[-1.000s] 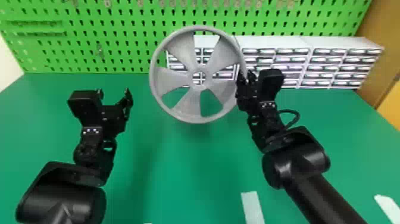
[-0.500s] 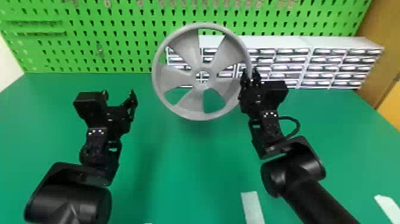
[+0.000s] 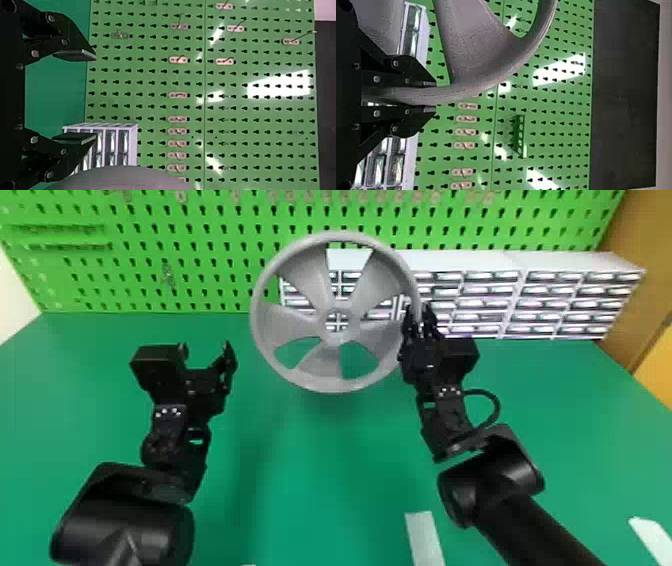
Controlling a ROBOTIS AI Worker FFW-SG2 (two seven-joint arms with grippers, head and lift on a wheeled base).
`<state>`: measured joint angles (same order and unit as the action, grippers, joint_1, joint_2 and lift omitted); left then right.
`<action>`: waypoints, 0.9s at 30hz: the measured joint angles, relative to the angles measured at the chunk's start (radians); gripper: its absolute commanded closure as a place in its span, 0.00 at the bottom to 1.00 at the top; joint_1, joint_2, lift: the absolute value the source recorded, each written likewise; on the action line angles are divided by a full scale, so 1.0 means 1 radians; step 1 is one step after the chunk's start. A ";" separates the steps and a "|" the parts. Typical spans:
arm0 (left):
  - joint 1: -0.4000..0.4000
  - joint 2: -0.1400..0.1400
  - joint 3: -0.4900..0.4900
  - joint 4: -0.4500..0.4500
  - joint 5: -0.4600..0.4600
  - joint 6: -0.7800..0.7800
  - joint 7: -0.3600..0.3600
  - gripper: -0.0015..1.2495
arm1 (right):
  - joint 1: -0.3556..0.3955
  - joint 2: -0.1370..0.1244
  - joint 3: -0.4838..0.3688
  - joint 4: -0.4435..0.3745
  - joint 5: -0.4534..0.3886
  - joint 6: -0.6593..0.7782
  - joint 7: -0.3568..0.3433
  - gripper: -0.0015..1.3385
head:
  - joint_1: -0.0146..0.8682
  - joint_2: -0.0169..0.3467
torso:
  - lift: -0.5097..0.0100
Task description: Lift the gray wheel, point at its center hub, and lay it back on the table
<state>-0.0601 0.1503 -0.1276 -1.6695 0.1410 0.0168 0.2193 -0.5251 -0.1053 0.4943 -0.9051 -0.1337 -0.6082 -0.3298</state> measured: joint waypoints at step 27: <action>0.025 -0.044 -0.014 -0.031 -0.045 0.006 0.105 0.90 | -0.004 -0.004 -0.009 0.003 -0.002 -0.001 0.000 0.97 | 0.80 0.18 | 0.80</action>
<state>-0.0346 0.1058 -0.1415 -1.7003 0.0961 0.0224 0.3239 -0.5292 -0.1089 0.4853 -0.9019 -0.1352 -0.6091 -0.3298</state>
